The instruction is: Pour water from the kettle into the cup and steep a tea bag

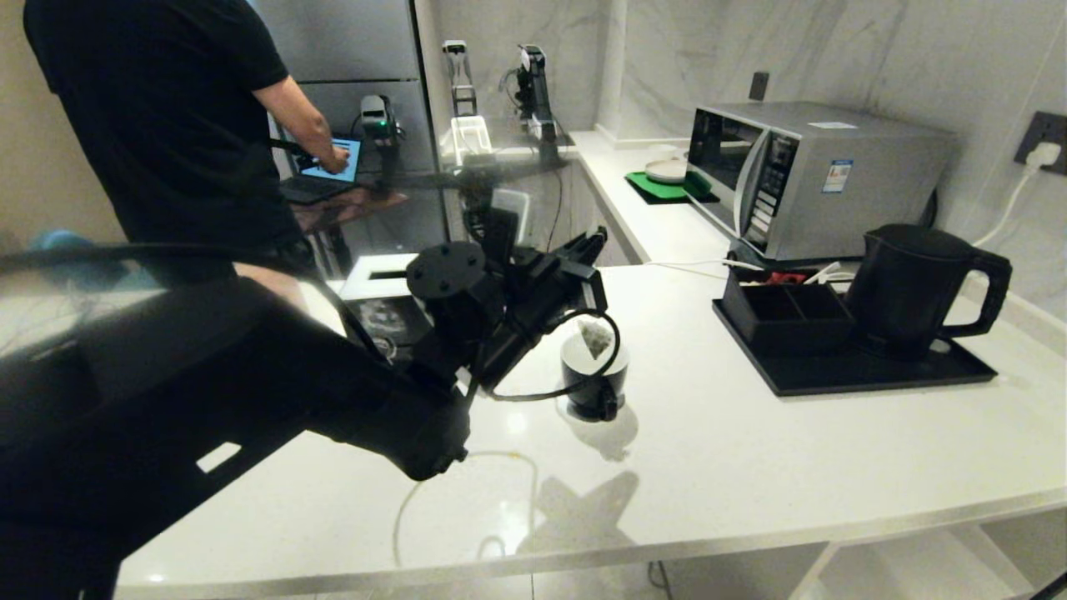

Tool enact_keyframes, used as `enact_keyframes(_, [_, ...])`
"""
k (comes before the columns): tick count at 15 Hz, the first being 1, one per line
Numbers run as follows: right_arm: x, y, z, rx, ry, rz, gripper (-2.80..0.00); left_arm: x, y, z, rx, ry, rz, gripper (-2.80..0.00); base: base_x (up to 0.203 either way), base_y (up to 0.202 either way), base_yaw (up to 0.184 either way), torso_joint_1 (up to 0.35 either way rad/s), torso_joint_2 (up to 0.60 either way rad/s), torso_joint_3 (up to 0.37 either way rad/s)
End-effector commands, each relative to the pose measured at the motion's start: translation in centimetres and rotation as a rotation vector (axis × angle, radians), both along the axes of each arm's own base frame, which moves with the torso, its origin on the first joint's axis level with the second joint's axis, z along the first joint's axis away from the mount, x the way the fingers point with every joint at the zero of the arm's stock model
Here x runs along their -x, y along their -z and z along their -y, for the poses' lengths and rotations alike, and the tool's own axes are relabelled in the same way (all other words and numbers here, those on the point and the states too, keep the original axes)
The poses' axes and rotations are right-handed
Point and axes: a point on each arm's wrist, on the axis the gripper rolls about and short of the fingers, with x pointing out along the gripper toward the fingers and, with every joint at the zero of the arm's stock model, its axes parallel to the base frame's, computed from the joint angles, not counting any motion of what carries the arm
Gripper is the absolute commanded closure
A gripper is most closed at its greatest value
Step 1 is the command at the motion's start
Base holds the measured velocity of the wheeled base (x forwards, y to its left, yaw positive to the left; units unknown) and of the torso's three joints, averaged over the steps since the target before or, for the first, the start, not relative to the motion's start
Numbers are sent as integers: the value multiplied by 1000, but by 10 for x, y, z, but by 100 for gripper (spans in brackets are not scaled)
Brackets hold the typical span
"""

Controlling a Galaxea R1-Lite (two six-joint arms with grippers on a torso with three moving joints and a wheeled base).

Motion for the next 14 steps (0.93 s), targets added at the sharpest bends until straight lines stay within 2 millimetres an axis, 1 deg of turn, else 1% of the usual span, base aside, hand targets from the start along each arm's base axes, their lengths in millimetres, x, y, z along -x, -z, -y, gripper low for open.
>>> enact_keyframes(1, [0,0,0,-1,1,0,0,-2,9,1,-10,1,-14,0,0,0,0,0,0,0])
enact_keyframes(9, [0,0,0,-1,0,1,0,-7,25,1,-37,-8,-44,0,0,0,0,0,0,0])
enact_keyframes(14, [0,0,0,-1,0,0,0,-9,47,3,-59,-5,-71,0,0,0,0,0,0,0])
